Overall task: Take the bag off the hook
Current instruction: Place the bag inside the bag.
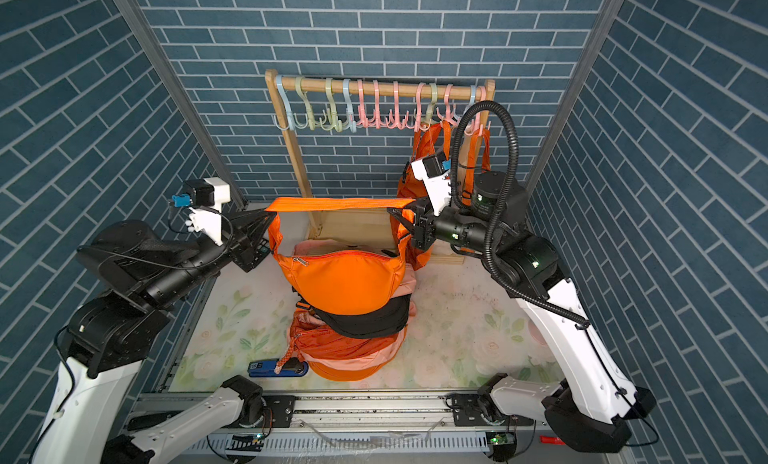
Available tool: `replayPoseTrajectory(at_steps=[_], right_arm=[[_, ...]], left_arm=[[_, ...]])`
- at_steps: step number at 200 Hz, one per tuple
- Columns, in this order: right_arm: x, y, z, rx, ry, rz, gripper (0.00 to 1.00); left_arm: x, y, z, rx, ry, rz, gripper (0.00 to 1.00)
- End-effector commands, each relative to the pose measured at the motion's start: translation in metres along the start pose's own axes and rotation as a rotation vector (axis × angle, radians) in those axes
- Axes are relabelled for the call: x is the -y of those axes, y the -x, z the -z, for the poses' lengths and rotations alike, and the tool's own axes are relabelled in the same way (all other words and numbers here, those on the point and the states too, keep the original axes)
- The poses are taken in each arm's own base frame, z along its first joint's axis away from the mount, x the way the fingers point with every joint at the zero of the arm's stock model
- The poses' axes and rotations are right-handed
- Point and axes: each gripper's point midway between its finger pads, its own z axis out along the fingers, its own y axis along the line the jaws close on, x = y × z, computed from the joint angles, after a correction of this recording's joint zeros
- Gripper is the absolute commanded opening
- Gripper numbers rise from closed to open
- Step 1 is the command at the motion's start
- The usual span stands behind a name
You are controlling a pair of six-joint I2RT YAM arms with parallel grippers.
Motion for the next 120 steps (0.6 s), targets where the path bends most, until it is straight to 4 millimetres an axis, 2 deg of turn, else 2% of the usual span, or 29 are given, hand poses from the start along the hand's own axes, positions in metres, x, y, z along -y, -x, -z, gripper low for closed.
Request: replayPoseTrajectory(at_steps=[1, 25, 61, 80, 98, 120], right_arm=[[0.007, 0.02, 0.024, 0.089, -0.104, 0.033, 0.0], [0.011, 0.009, 0.02, 0.069, -0.113, 0.013, 0.0], [0.04, -0.023, 0.002, 0.026, -0.191, -0.015, 0.0], [0.059, -0.047, -0.018, -0.027, -0.223, -0.039, 0.0], [0.08, -0.07, -0.038, -0.083, -0.256, -0.069, 0.0], [0.101, -0.09, -0.058, -0.125, -0.254, -0.114, 0.0]], left_arm=[[-0.014, 0.001, 0.023, 0.004, 0.103, -0.009, 0.0], [-0.014, -0.005, 0.03, -0.005, 0.11, -0.002, 0.0], [-0.024, -0.028, 0.024, -0.077, 0.163, 0.039, 0.0], [-0.034, -0.061, 0.01, -0.158, 0.194, 0.081, 0.0], [-0.044, -0.101, -0.007, -0.247, 0.233, 0.122, 0.0], [-0.055, -0.137, -0.024, -0.283, 0.267, 0.149, 0.0]])
